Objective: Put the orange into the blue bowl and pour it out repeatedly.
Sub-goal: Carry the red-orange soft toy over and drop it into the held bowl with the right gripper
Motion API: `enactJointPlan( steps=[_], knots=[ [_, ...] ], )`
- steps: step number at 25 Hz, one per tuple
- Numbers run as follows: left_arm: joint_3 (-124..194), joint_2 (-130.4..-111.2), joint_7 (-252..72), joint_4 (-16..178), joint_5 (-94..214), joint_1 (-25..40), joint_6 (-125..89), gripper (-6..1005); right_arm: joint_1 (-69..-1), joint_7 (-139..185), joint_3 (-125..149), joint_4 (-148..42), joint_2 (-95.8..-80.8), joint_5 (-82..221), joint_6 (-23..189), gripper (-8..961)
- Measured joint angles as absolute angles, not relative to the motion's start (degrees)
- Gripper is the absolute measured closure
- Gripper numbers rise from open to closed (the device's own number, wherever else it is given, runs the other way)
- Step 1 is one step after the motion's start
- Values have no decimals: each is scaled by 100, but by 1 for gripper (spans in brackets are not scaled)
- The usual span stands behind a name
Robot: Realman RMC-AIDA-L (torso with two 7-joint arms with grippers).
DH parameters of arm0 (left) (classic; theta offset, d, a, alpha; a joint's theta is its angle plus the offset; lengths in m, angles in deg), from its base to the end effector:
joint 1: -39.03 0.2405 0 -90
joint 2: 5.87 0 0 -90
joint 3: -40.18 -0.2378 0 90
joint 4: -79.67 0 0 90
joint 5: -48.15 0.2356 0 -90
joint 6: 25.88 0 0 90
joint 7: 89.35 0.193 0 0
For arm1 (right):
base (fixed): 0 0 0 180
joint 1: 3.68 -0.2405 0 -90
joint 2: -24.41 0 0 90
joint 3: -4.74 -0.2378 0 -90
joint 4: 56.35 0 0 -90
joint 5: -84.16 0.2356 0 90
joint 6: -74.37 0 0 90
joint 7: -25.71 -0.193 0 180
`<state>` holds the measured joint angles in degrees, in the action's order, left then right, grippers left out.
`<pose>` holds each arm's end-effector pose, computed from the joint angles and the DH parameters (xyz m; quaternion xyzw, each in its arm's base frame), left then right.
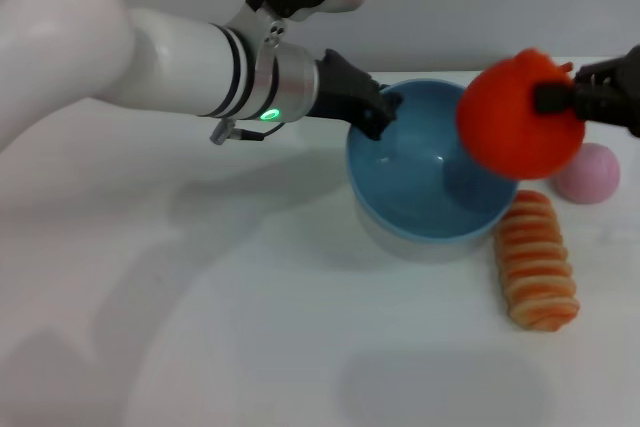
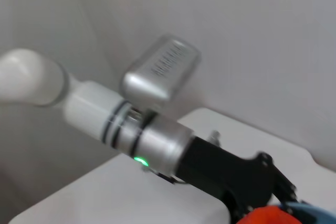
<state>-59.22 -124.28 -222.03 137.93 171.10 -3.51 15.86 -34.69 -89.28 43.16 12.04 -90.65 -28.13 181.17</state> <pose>-0.0895 0.4412 -0.1306 -0.9578 -0.1537 -0.0381 0.2400 0.1740 0.3634 0.0882 -0.9349 0.2589 0.2218 0.0987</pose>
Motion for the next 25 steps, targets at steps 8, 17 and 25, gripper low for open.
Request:
enactJointPlan(
  steps=[8, 17, 25],
  knots=[
    [-5994, -12437, -22258, 14066, 17088, -348, 1712, 999, -3624, -8695, 4515, 466, -9072, -3396, 17714, 928],
    [-6116, -12442, -22259, 14068, 17108, -302, 1683, 999, -3698, -8736, 4477, 410, -9181, -3443, 17212, 850],
    [-6163, -12443, -22294, 14036, 17111, -293, 1529, 1000, -3657, -8659, 4279, 642, -9238, -3070, 16975, 578]
  ],
)
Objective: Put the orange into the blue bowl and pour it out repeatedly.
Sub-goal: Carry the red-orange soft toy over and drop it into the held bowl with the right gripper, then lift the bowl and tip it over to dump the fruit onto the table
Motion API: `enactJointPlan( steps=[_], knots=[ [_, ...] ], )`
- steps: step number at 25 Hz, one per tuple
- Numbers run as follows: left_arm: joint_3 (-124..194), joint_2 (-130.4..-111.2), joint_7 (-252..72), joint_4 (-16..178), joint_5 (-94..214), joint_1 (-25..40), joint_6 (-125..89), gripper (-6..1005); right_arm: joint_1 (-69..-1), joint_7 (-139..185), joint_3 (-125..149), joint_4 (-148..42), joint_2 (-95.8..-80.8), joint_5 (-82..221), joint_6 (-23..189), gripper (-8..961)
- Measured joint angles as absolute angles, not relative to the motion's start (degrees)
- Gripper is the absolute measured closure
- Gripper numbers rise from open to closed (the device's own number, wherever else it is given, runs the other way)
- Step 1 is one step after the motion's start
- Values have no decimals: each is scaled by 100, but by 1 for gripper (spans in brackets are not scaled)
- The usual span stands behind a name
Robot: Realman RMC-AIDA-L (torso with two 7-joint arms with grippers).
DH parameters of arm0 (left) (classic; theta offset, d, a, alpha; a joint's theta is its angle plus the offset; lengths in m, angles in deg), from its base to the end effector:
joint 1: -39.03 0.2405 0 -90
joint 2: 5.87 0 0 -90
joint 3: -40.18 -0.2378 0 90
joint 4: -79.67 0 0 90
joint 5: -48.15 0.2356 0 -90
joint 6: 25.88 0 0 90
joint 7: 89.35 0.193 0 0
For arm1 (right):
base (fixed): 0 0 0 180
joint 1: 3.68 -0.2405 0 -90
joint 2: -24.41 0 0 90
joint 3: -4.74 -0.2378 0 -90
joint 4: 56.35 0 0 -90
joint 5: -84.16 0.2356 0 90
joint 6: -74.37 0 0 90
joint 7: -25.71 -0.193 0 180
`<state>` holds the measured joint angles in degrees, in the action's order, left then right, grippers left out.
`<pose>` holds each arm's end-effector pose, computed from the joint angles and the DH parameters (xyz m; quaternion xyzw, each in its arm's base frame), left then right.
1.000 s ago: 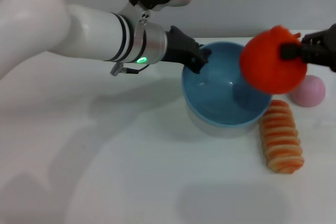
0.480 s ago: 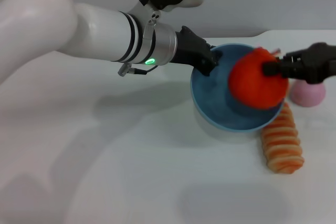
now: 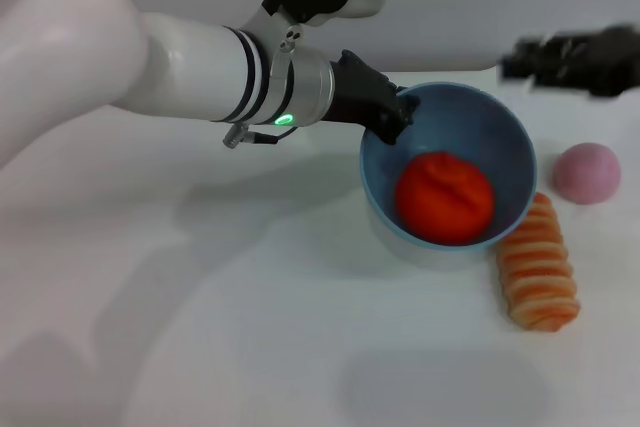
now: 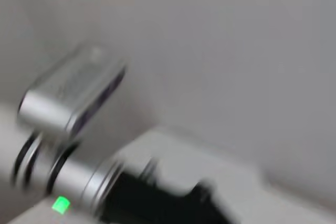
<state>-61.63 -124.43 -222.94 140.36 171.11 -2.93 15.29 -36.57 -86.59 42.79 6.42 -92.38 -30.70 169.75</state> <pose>-0.0770 0.4326 -0.1364 -0.9614 -0.1382 -0.0449 0.2336 0.1857 0.3984 0.0701 -0.9149 0.2868 0.2356 0.1586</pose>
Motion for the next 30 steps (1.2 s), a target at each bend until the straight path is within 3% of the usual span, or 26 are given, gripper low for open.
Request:
enactJointPlan(
  steps=[6, 10, 18, 23, 30],
  knots=[
    [-6253, -12426, -22250, 14034, 17150, -223, 1228, 1000, -3042, -8397, 3686, 1618, -9288, -2751, 16553, 533],
    [-6266, -12428, -22243, 14025, 17337, -218, 1099, 999, -2685, -7852, 3150, 1567, -9400, -2796, 16546, 500],
    [-6584, -12429, -22006, 14125, 17830, -227, 314, 999, -2108, -6067, 2637, -541, -9415, -1928, 16234, 434],
    [-7282, -12443, -21762, 14338, 18636, -166, -500, 999, -1791, -4825, 2512, -1295, -9456, -1163, 16196, 234],
    [-8155, -12461, -21654, 14844, 20199, 257, -1485, 1000, -1727, -4224, 2291, -1920, -9433, -947, 15904, 234]
  ],
)
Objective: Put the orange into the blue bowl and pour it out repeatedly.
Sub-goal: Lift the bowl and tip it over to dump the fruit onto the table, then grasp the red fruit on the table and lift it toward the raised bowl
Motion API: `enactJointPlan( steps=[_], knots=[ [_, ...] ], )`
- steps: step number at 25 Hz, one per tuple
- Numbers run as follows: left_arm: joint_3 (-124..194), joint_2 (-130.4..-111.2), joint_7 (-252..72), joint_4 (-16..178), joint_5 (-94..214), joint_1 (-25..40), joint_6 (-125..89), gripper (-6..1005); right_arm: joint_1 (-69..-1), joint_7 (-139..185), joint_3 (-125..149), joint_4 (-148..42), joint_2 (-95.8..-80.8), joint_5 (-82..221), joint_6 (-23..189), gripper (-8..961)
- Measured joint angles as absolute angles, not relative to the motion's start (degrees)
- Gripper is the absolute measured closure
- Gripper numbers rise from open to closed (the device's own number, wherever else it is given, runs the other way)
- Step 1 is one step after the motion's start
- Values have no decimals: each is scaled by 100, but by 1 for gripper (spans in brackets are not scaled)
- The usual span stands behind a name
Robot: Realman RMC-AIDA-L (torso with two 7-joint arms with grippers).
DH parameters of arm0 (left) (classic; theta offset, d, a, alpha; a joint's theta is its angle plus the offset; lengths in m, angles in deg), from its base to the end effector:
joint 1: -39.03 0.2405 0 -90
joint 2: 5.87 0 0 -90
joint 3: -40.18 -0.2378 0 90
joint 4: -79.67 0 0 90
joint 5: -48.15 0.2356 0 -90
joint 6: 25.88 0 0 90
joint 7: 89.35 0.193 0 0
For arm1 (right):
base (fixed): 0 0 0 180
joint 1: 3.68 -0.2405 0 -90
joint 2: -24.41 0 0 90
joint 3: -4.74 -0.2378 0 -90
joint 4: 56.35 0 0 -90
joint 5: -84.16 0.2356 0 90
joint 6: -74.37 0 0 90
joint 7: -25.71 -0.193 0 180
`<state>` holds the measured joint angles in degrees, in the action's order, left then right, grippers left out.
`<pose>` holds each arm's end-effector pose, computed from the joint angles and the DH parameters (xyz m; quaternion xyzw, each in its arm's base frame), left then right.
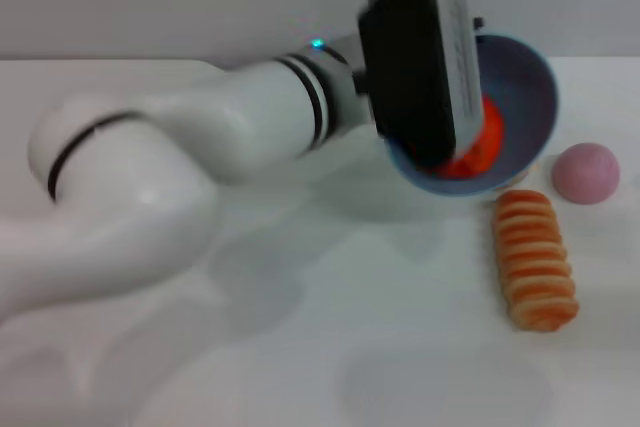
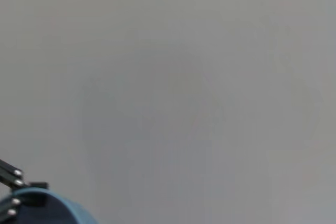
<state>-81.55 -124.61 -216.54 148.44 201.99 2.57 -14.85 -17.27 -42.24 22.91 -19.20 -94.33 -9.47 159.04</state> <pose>-0.0254 0.4144 -0.1520 -0.8852 0.2616 -0.0234 0.3840 0.3636 0.3214 0.0925 -0.7578 0.2934 0.3561 0.4614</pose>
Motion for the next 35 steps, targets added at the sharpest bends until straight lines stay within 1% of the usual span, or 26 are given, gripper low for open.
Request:
enactJointPlan(
  steps=[5, 12, 18, 21, 25, 28, 33, 35],
  knots=[
    [-8580, -12448, -21257, 15118, 21290, 672, -2103, 999, -1728, -4194, 2264, -2039, -9426, -943, 15847, 234],
    [-8981, -12484, -19295, 15070, 21358, 1238, -3319, 1000, -1756, -4226, 2237, -2047, -9411, -937, 15884, 235],
    [-9304, -12488, -18131, 14931, 21330, 1565, -4202, 1000, -1825, -4227, 2248, -2053, -9408, -934, 15881, 235],
    [-9311, -12489, -18191, 14923, 21143, 1616, -4344, 1000, -1843, -4258, 2220, -2058, -9411, -934, 15881, 235],
    [-9147, -12495, -18427, 14966, 19704, 1551, -4354, 1000, -1897, -4732, 2257, -2053, -9408, -948, 15848, 235],
    [-8738, -12489, -18610, 14972, 18275, 1375, -3933, 999, -1943, -5352, 2273, -1906, -9369, -989, 15836, 235],
    [-7531, -12449, -19389, 15017, 16301, 1058, -2234, 999, -2078, -6505, 2435, -1366, -9256, -1617, 15836, 236],
    [-6904, -12439, -19931, 14843, 16006, 795, -1381, 999, -2224, -6980, 2509, -1139, -9190, -2225, 15854, 236]
  ],
)
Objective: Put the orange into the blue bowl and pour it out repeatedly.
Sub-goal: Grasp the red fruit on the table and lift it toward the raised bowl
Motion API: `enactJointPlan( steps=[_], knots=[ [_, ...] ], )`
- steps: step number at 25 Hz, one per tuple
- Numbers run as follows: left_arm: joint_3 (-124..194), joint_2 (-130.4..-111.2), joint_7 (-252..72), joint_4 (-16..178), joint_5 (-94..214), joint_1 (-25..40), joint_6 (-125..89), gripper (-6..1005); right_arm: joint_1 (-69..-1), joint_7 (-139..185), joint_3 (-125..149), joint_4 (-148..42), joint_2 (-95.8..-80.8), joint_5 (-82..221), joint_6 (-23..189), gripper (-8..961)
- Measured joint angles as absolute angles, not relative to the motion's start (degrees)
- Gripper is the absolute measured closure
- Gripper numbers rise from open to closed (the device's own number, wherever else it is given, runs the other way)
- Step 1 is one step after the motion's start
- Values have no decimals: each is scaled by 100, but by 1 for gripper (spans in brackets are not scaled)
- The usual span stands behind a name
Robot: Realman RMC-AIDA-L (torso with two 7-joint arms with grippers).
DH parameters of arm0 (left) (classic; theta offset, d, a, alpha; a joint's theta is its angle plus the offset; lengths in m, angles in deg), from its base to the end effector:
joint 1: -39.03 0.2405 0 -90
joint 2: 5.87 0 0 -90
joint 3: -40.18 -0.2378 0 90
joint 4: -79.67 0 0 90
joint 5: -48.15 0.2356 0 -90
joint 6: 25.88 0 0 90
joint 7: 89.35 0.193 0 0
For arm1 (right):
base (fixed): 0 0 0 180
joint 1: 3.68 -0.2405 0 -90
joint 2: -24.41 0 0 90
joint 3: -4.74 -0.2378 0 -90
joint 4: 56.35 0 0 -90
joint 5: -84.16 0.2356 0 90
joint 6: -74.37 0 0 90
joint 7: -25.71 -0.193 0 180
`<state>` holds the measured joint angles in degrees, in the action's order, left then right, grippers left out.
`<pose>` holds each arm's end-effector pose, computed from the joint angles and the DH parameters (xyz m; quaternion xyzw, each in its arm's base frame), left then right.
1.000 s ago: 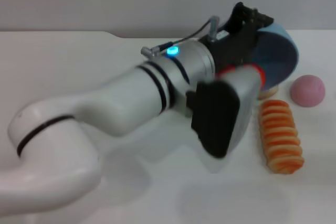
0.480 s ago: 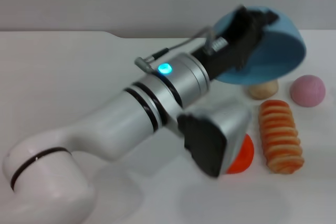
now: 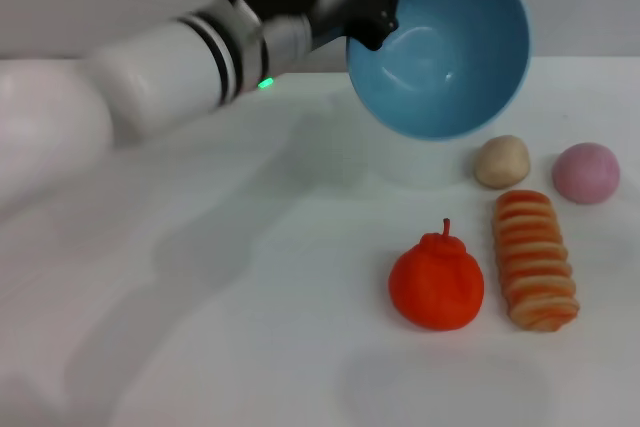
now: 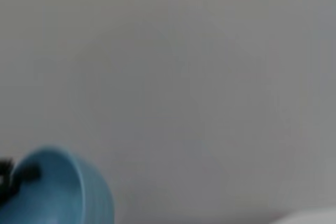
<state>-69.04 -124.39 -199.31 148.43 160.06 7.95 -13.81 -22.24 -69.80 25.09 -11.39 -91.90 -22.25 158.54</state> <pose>-0.0545 0.4485 -0.0970 -0.9001 -0.0021 -0.1510 0.4087 0.3464 0.3506 0.1000 -0.7685 0.4141 0.3389 0.3508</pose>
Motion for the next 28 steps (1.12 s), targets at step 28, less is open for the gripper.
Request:
enactJointPlan(
  steps=[28],
  knots=[
    [-5445, -12429, -21519, 13275, 15956, -309, 348, 1001, -3971, -8280, 5313, -2250, -9412, -4631, 15299, 237]
  ],
)
